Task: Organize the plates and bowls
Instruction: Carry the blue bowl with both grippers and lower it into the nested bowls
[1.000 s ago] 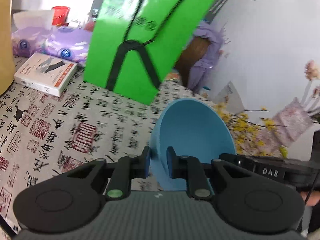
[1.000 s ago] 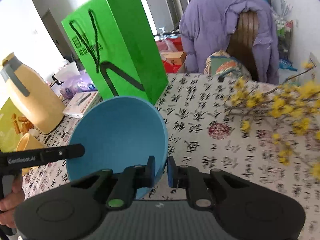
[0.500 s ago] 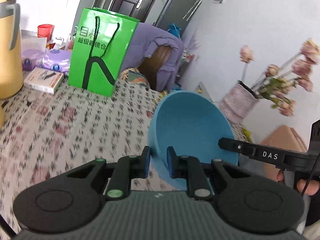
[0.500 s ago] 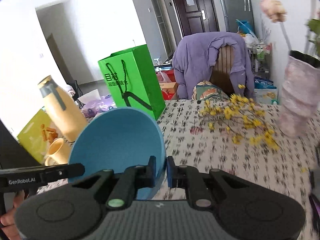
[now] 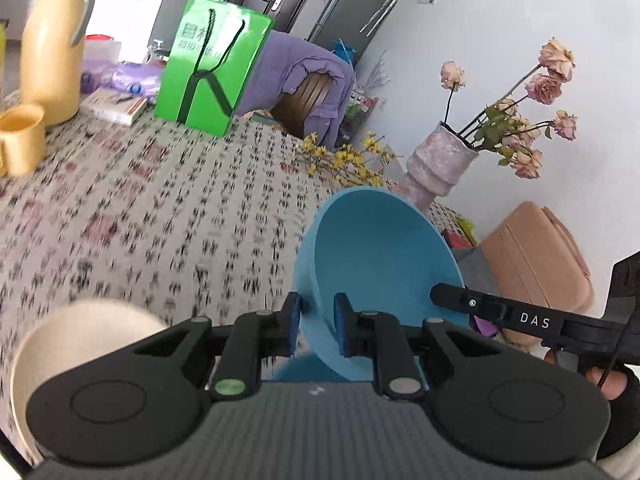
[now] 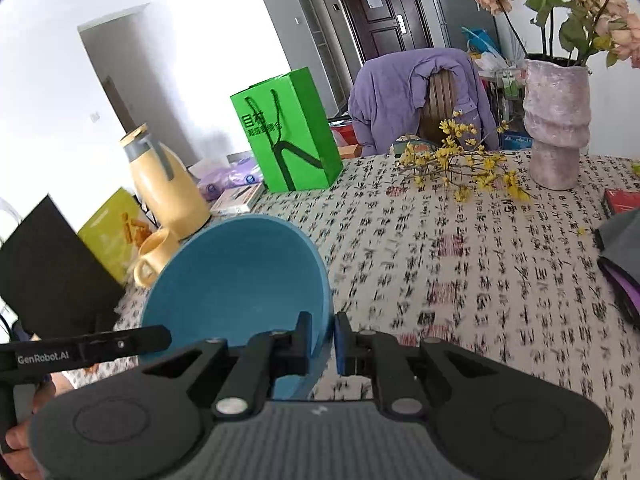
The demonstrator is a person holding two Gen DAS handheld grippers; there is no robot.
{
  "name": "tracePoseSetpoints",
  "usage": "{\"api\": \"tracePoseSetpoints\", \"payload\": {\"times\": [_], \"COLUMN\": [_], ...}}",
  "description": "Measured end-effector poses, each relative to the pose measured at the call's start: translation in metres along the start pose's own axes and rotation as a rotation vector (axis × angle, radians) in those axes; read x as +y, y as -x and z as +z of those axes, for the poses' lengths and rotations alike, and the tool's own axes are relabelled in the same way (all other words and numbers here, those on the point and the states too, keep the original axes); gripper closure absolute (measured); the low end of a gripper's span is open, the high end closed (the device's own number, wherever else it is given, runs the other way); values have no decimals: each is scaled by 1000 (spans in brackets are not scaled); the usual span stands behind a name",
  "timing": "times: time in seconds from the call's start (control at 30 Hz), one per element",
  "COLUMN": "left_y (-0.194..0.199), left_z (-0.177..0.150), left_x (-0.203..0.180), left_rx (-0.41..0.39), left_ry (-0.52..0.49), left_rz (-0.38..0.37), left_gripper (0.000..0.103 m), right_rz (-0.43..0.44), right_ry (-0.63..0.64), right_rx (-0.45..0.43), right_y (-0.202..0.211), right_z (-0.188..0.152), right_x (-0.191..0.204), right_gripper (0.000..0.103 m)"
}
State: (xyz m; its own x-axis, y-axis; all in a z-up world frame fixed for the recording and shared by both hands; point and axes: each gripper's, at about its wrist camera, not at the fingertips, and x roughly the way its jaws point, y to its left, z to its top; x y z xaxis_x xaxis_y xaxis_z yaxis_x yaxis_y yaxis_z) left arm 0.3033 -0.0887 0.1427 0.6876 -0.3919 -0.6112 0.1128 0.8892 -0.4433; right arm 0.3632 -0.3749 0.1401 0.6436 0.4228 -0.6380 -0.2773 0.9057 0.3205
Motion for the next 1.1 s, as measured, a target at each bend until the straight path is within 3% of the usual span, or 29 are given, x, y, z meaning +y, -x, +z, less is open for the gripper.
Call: {"api": "tracePoseSetpoints", "payload": {"times": [0.23, 0.4, 0.63, 1.1], "left_y": [20, 29, 30, 13], "left_z": [-48, -67, -77, -77], "left_x": [12, 17, 20, 21], "left_rx": [34, 49, 63, 97], "left_ry": [61, 61, 65, 67], "left_rz": [-27, -13, -10, -15], "left_gripper": [85, 85, 85, 85], "right_rz": [-6, 8, 18, 6], "right_ry": [18, -1, -32, -65], "right_rx": [-20, 12, 42, 64], "right_y": [29, 33, 28, 20], "right_z": [-40, -69, -95, -103], "right_x": [16, 16, 12, 4], "right_gripper": [88, 88, 88, 82]}}
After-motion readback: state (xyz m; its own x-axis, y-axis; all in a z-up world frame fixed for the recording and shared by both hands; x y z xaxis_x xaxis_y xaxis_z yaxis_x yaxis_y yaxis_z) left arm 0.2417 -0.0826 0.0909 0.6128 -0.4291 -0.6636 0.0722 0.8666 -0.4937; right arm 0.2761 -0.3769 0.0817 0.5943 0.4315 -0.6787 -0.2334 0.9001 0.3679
